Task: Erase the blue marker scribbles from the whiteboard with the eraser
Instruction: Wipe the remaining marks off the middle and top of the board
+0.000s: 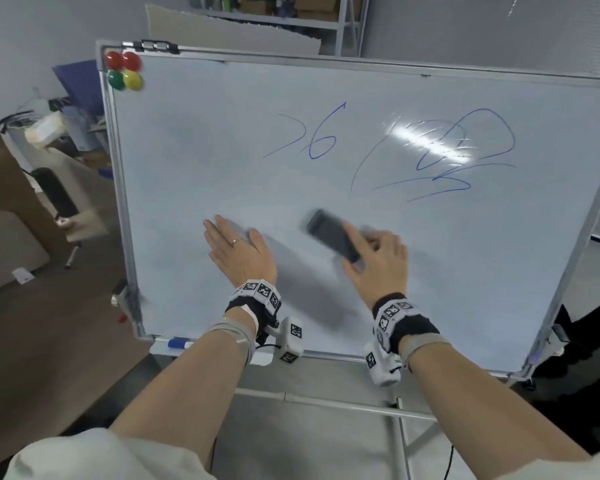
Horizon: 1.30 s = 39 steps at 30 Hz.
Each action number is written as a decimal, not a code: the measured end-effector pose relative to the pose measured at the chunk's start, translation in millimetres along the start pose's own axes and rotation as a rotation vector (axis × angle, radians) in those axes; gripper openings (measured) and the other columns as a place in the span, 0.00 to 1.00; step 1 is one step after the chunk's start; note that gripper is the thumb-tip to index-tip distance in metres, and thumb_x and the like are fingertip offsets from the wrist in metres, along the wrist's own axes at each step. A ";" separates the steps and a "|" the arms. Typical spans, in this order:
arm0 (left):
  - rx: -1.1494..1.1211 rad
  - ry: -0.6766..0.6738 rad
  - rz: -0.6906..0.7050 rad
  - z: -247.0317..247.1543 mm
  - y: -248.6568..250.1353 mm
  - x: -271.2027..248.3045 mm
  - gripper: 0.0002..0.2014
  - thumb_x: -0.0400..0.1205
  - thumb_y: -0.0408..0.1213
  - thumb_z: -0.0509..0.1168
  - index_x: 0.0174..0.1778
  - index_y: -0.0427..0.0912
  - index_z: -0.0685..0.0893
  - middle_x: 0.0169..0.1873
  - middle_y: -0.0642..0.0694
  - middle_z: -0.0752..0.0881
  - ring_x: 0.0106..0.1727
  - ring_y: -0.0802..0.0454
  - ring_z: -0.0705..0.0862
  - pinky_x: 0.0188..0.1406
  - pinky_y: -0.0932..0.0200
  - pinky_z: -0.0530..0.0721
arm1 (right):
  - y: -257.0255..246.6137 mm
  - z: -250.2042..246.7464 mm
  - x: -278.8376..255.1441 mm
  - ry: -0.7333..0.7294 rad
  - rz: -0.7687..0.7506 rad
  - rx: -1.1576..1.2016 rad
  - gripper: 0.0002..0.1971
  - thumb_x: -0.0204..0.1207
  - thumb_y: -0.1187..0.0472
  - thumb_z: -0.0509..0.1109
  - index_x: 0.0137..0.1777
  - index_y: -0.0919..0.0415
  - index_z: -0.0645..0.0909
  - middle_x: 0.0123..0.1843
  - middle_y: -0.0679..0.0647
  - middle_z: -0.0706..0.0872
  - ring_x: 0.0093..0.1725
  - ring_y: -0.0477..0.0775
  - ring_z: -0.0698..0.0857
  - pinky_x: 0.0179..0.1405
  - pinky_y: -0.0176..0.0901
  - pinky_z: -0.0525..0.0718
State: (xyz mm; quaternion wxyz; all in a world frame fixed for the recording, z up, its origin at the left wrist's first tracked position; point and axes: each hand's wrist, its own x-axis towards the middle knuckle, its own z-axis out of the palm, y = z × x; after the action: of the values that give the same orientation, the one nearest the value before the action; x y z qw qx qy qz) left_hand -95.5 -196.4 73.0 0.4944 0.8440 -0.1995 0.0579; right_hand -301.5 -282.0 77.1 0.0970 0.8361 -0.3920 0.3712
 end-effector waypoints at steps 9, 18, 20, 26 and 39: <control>0.005 -0.009 0.086 -3.2 15.1 22.3 0.36 0.87 0.47 0.52 0.87 0.35 0.48 0.87 0.39 0.47 0.88 0.42 0.47 0.84 0.37 0.55 | -19.6 -13.5 41.2 0.132 0.033 -0.022 0.35 0.72 0.46 0.77 0.80 0.40 0.72 0.56 0.55 0.76 0.52 0.60 0.76 0.54 0.54 0.76; -0.001 0.056 0.113 -24.6 20.2 66.1 0.35 0.87 0.48 0.51 0.88 0.37 0.49 0.87 0.39 0.47 0.88 0.42 0.48 0.84 0.37 0.52 | -75.4 -9.6 79.7 0.162 -0.075 -0.005 0.34 0.75 0.43 0.73 0.82 0.43 0.70 0.55 0.58 0.77 0.51 0.60 0.75 0.53 0.53 0.77; -0.003 0.063 0.114 -29.0 19.8 74.1 0.35 0.87 0.48 0.51 0.88 0.37 0.49 0.87 0.40 0.47 0.88 0.43 0.47 0.85 0.38 0.51 | -92.0 -6.8 86.5 0.086 -0.262 -0.079 0.33 0.76 0.43 0.72 0.82 0.42 0.70 0.55 0.57 0.78 0.50 0.61 0.77 0.52 0.55 0.79; -0.007 0.087 0.109 -41.2 10.9 93.3 0.34 0.88 0.48 0.49 0.88 0.38 0.47 0.88 0.40 0.46 0.88 0.44 0.46 0.86 0.41 0.49 | -74.5 -18.0 114.7 0.326 0.344 0.081 0.34 0.75 0.40 0.72 0.81 0.42 0.70 0.55 0.60 0.77 0.54 0.62 0.77 0.55 0.54 0.78; -0.039 0.086 0.125 -49.4 16.2 113.2 0.33 0.88 0.47 0.50 0.88 0.37 0.49 0.88 0.41 0.47 0.88 0.44 0.47 0.86 0.41 0.49 | -94.4 -21.2 129.7 0.284 0.349 0.126 0.35 0.75 0.43 0.73 0.82 0.42 0.68 0.58 0.60 0.74 0.52 0.62 0.78 0.56 0.55 0.82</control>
State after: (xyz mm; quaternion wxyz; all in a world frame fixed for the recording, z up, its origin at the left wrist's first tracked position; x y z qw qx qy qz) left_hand 6.4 -192.6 144.5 0.5142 0.8169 -0.2316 0.1213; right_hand -190.3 -284.4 194.6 0.0331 0.6995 -0.4891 0.5199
